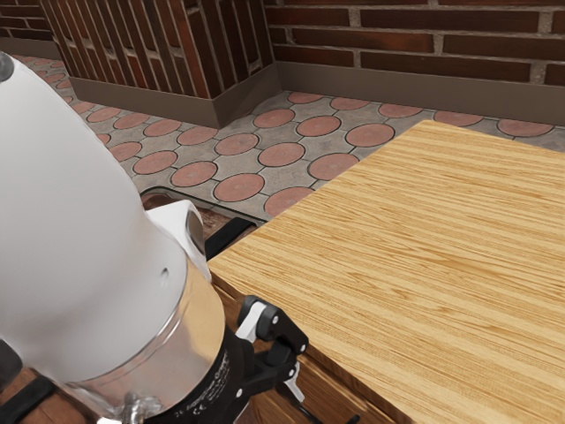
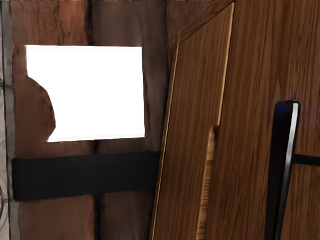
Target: Pull the drawer handle with one arm to open the drawer
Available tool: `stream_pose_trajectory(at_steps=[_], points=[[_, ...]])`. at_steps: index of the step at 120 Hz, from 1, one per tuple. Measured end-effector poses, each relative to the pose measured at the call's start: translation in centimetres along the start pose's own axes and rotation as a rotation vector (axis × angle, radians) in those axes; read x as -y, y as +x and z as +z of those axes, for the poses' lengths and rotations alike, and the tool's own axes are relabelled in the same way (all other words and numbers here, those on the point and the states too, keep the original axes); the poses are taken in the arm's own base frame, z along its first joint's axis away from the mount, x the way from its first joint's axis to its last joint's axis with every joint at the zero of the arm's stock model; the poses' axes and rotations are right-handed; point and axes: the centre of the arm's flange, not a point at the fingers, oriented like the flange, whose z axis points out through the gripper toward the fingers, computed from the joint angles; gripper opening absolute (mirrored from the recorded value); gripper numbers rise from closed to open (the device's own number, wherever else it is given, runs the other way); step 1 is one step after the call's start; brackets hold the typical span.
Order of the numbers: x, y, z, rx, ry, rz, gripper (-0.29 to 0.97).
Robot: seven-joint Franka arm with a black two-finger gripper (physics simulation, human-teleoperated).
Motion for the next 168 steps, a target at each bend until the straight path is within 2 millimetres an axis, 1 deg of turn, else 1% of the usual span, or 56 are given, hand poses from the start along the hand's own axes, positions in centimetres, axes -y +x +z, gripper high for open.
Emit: stream_pose_trajectory(at_steps=[14, 32, 58, 68, 90, 108, 134, 168], points=[[-0.3, 0.1, 0.6, 0.001, 0.005, 0.011, 0.68], [-0.5, 0.2, 1.8, -0.004, 0.024, 0.022, 0.68], [-0.6, 0.4, 2.5, -0.005, 0.031, 0.034, 0.68], [-0.5, 0.5, 2.9, -0.008, 0.035, 0.037, 0.68], [0.4, 0.9, 3.1, -0.016, 0.030, 0.039, 0.68], [1.6, 1.4, 2.9, -0.020, 0.018, 0.040, 0.68], [4.2, 1.6, 2.2, -0.013, -0.001, 0.059, 0.68], [7.3, 1.9, 2.3, -0.005, -0.001, 0.072, 0.68]])
